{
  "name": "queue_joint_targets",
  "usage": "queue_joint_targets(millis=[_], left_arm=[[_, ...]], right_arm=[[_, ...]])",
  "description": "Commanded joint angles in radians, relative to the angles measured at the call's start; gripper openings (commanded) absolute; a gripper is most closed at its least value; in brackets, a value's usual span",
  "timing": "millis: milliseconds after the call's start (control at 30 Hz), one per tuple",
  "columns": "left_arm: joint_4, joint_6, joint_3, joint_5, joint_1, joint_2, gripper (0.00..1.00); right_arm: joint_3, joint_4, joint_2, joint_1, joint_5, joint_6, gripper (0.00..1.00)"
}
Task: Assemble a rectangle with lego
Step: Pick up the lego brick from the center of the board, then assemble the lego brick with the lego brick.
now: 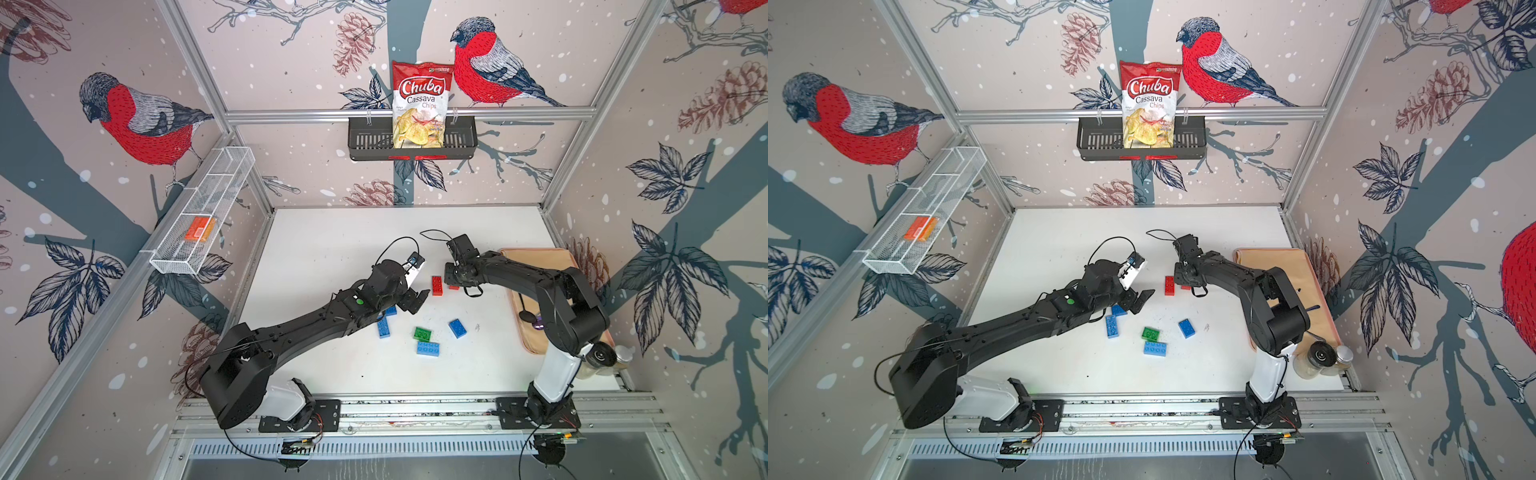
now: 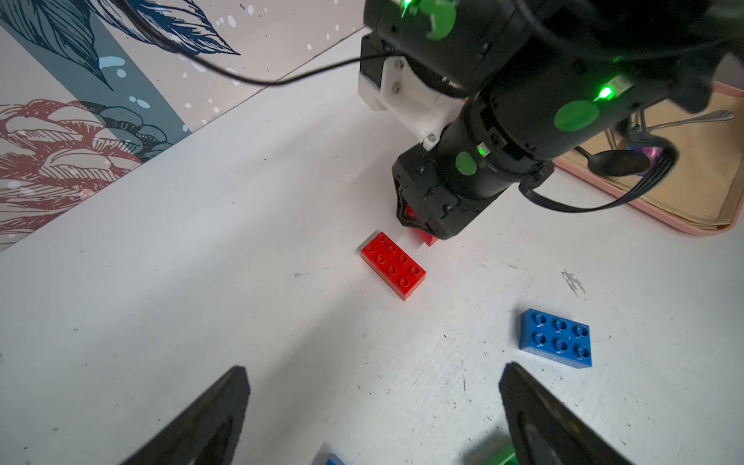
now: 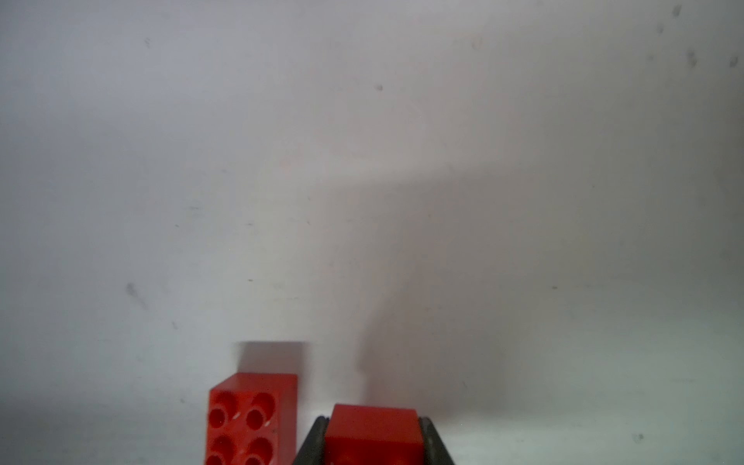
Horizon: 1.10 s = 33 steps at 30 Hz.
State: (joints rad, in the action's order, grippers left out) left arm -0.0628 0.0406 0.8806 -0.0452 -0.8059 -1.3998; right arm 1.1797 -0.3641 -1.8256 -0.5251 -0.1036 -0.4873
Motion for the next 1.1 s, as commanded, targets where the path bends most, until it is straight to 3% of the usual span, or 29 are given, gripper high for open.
queue_joint_targets(millis=[0,200,500,1067], left_arm=[[0.002,-0.079,0.022,0.000,0.039,-0.007,0.96],[0.023,-0.167,0.043,0.022,0.127,-0.025,0.96],[0.053,-0.178,0.057,-0.017,0.139,-0.031,0.96],[0.053,-0.195,0.066,0.022,0.168,-0.045,0.96]], right_arm=[[0.051,-0.058,0.009,-0.012,0.018,0.031,0.28],[0.125,-0.098,-0.012,-0.040,0.051,0.027,0.28],[0.196,-0.123,-0.097,-0.087,0.044,0.028,0.28],[0.186,-0.092,-0.154,-0.094,-0.037,0.027,0.26]])
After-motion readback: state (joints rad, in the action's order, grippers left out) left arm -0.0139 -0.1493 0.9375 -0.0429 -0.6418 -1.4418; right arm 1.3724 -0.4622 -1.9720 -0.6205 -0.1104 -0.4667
